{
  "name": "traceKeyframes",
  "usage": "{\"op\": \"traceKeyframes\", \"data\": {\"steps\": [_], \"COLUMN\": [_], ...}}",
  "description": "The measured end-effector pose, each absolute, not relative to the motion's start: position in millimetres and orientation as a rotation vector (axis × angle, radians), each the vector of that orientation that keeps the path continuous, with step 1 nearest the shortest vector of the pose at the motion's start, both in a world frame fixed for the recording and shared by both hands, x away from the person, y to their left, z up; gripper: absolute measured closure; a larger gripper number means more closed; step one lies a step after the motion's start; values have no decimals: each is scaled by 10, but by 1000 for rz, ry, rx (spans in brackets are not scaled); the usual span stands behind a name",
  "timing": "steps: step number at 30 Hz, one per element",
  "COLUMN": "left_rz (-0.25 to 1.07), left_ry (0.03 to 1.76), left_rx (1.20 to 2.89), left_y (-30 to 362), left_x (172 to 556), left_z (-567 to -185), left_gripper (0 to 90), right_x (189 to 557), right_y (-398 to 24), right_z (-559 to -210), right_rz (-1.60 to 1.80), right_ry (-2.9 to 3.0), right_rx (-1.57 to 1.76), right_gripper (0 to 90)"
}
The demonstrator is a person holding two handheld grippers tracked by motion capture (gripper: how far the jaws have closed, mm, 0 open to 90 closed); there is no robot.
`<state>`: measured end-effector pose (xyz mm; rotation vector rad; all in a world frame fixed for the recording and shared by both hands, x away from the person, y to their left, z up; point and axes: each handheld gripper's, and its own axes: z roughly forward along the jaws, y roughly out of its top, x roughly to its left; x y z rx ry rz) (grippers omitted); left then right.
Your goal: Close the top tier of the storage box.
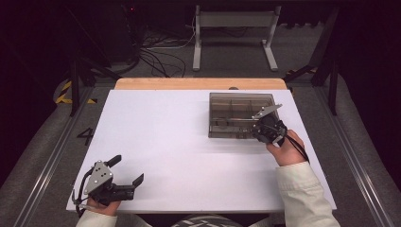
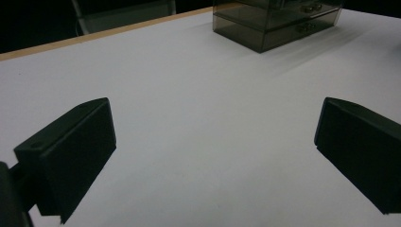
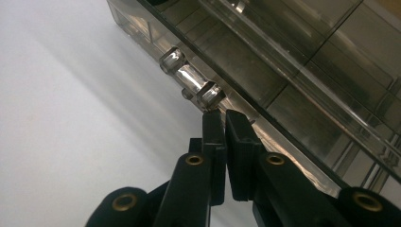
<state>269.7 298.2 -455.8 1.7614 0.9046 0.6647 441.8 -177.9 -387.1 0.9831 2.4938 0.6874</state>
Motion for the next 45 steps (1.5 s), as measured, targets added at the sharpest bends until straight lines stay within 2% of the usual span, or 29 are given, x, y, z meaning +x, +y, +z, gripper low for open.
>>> {"op": "traceKeyframes", "data": {"steps": [13,17,30,45], "left_rz": [689,694,692,680], "left_ry": [944,952,947,933], "left_rx": [1743,1740,1738,1745], "left_y": [3059,3074,3065,3032], "left_x": [2578,2557,2572,2618], "left_z": [-4565,-4566,-4563,-4559], "left_gripper": [5,5,5,5], "right_x": [4553,4581,4562,4421], "right_y": [-1737,-1729,-1735,-1795], "right_z": [-3891,-3895,-3880,-3735], "right_rz": [672,663,657,762], "right_ry": [2455,2458,2459,2514], "right_rx": [997,997,1004,966], "right_gripper": [875,900,879,620]}}
